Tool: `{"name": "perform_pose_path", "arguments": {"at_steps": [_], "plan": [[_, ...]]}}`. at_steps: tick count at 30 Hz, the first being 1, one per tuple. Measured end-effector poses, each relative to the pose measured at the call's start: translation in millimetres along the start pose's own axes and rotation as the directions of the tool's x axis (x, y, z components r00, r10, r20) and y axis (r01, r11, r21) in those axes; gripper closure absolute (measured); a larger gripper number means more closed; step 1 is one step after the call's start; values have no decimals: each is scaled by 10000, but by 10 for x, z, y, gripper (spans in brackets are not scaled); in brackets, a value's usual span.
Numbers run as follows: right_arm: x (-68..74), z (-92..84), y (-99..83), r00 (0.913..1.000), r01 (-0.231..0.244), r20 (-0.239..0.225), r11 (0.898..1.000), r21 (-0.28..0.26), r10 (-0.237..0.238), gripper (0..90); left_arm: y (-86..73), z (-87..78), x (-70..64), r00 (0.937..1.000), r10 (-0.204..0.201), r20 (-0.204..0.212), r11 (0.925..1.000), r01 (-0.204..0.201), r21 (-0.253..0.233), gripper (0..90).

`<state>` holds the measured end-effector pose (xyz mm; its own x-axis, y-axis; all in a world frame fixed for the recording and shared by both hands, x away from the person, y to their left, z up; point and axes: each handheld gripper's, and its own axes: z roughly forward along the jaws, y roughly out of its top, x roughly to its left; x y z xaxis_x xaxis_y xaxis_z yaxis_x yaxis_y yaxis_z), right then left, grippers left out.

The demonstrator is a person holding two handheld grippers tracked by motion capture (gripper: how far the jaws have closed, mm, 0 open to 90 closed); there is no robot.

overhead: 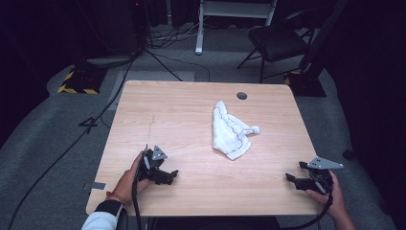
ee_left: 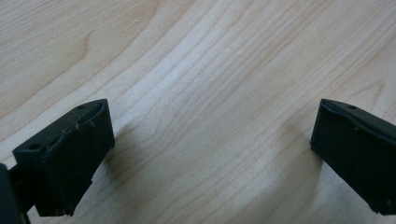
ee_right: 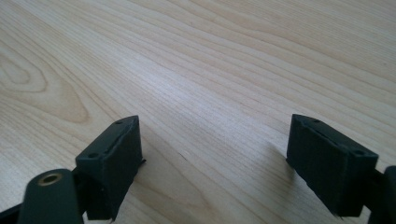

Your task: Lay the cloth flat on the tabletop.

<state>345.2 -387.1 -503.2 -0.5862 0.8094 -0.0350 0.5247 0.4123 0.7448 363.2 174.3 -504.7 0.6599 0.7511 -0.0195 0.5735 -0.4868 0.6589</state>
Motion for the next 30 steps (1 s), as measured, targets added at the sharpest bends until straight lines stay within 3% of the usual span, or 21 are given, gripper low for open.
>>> {"name": "perform_pose_path", "arguments": {"at_steps": [9, 19, 23, 26, 27, 30], "plan": [[-19, 0, 3, 9995, -37, -329, 10000, -34, 36, 273, 13, 16, 2, 9999, -92, -57, 9999, 92, -40, 0], [-55, 53, 105, 9999, -111, -117, 9999, 2, 111, 348, 19, 13, 61, 9979, 508, 403, 9987, -509, 3, 0], [-37, 147, 282, 9997, 229, -114, 9995, 204, -227, 368, 3, 4, 82, 9961, 693, 546, 9976, -690, -66, 1], [-12, 181, 406, 9982, 582, -125, 9981, 216, -580, 439, 4, 4, 86, 9959, 700, 565, 9975, -698, -54, 1], [28, 229, 552, 9943, 1068, -68, 9941, 193, -1066, 447, 18, 15, 94, 9945, 779, 696, 9970, -778, -35, 0], [95, 331, 773, 9904, 1342, -343, 9910, 26, -1340, 457, 51, 41, 109, 9917, 982, 834, 9952, -983, -28, 0]]}}
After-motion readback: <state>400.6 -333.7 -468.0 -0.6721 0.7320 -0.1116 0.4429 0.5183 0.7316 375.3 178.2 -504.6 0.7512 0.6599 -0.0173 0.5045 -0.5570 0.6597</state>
